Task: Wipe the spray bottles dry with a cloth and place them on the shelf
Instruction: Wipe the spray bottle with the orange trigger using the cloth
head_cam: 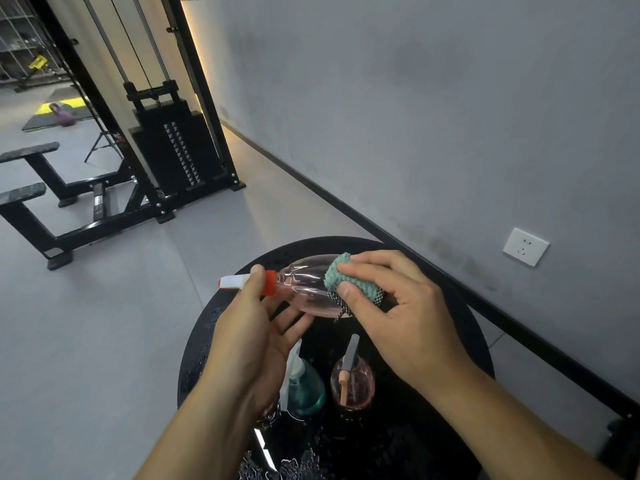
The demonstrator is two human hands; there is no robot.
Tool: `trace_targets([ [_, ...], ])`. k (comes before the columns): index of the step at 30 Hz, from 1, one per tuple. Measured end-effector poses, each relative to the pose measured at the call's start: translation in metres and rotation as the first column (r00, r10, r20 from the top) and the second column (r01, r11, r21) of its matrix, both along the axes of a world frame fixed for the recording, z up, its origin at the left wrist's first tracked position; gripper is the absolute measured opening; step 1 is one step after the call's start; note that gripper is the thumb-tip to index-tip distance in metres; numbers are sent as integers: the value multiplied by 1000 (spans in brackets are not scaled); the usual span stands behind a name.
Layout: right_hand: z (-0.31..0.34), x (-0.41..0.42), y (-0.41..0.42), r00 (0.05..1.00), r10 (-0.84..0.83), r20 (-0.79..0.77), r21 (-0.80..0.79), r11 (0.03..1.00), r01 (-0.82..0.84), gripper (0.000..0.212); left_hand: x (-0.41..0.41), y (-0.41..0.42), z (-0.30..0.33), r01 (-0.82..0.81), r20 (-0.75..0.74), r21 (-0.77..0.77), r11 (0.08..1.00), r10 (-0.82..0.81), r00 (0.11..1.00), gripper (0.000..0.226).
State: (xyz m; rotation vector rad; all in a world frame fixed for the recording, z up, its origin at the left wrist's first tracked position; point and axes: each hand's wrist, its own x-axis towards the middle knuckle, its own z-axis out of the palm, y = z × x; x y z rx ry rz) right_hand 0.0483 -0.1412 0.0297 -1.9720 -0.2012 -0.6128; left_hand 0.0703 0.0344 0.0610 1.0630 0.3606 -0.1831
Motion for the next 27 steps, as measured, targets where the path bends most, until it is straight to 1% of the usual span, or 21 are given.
trace_targets([
  [2, 0, 1, -1, 1000, -10, -3, 6, 1000, 10, 28, 1, 0, -2, -16, 15, 4, 1000, 16, 1000, 32],
  [5, 0, 2, -3, 1000, -26, -5, 20, 999, 26, 28, 1, -1, -4, -33, 37, 23, 999, 32, 999, 32],
  [8, 1, 3, -3, 997, -73, -6, 22, 997, 73, 27, 0, -5, -4, -59, 63, 56, 997, 55, 996, 29],
  [10, 3, 2, 0, 995, -95, 15, -30, 995, 95, 27, -3, -11, -6, -44, 89, 79, 996, 37, 995, 31],
  [12, 8, 0, 6, 996, -72, 55, -137, 987, 79, 28, -7, -17, -8, -10, 122, 105, 994, -3, 992, 32],
  [14, 9, 0, 9, 997, -41, 70, -231, 971, 57, 30, -8, -19, -10, -9, 144, 110, 994, -7, 990, 31],
  [15, 10, 1, 7, 998, -42, 47, -227, 972, 52, 28, -7, -18, -10, -16, 154, 110, 994, -2, 988, 31],
  [18, 12, 6, -7, 995, -70, -75, -52, 996, 66, 26, -4, -14, -10, -40, 182, 96, 995, 22, 983, 27],
  [20, 11, 6, -12, 992, -76, -104, 4, 997, 77, 25, -4, -14, -11, -41, 194, 105, 994, 20, 981, 25],
  [25, 12, 1, -2, 996, 28, -88, -103, 994, -37, 26, -6, -19, -18, -35, 233, 142, 989, 1, 972, 34],
  [27, 14, 4, -7, 993, 7, -117, -52, 999, -13, 25, -5, -18, -20, -37, 257, 157, 987, -5, 966, 38],
])
